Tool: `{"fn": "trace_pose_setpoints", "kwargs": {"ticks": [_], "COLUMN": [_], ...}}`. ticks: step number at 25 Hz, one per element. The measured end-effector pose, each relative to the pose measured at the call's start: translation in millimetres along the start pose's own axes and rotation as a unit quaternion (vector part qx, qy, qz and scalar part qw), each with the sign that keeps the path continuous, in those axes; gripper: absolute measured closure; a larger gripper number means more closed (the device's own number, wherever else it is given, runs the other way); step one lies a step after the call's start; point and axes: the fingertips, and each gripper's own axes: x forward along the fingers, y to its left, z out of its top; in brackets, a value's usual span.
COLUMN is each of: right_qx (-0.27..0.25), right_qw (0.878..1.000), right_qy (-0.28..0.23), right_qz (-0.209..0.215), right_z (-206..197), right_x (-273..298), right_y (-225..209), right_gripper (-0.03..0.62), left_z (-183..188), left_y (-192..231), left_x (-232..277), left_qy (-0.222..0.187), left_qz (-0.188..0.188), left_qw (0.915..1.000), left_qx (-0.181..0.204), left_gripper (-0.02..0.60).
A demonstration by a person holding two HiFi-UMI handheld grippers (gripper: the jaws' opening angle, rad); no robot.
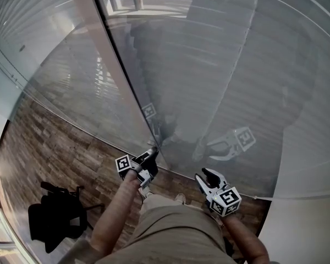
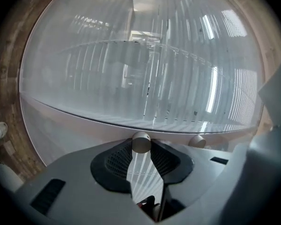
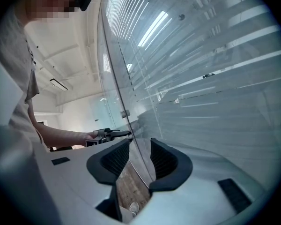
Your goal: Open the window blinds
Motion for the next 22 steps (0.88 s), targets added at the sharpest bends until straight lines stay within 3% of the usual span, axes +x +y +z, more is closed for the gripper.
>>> {"fn": "trace_pose_setpoints", "kwargs": {"ticks": [5,7,8,10,13,15,17,20,22], "right_qx": [0.000,0.001,0.002,0.003,0.004,0.005,0.007,0.009,0.010], "right_qw": [1.000,1.000,1.000,1.000,1.000,1.000,1.000,1.000,1.000], "right_qy": [0.003,0.004,0.005,0.005,0.005,0.006,0.007,0.005,0.004], "right_qz": [0.000,0.001,0.001,0.001,0.000,-0.002,-0.005,-0.007,-0.009], "right_z": [-0.1,-1.3,-1.5,-1.6,-1.4,-0.7,-2.2,-5.3,-5.4], "right_x": [-0.8,-1.6,-2.0,-2.6,-3.1,-4.4,-5.7,-7.4,-8.7], "right_y": [3.3,4.8,5.4,6.3,7.5,7.7,7.1,6.1,5.4], "right_gripper": [0.457,0.457,0.457,0.457,0.457,0.457,0.457,0.457,0.457], "left_z": [-0.5,-0.9,-0.7,2.1,3.5,-1.6,-5.7,-8.3,-7.6], "left_y": [-2.1,-1.9,-2.2,-3.1,-10.4,-13.1,-9.2,-7.6,-7.1], "left_x": [0.1,-0.1,-0.3,-1.5,-1.7,-0.8,-3.1,-6.9,-7.4], "left_qy": [-0.010,-0.011,-0.011,-0.011,0.001,0.026,0.052,0.068,0.074], "left_qz": [-0.024,-0.021,-0.010,0.032,0.096,0.138,0.190,0.256,0.295], "left_qw": [0.9991,0.9994,0.9999,0.9963,0.9714,0.9401,0.8894,0.7877,0.7184], "left_qx": [-0.035,-0.024,-0.002,0.079,0.217,0.310,0.413,0.556,0.626], "left_gripper": [0.446,0.446,0.446,0.445,0.404,0.370,0.357,0.356,0.356]}}
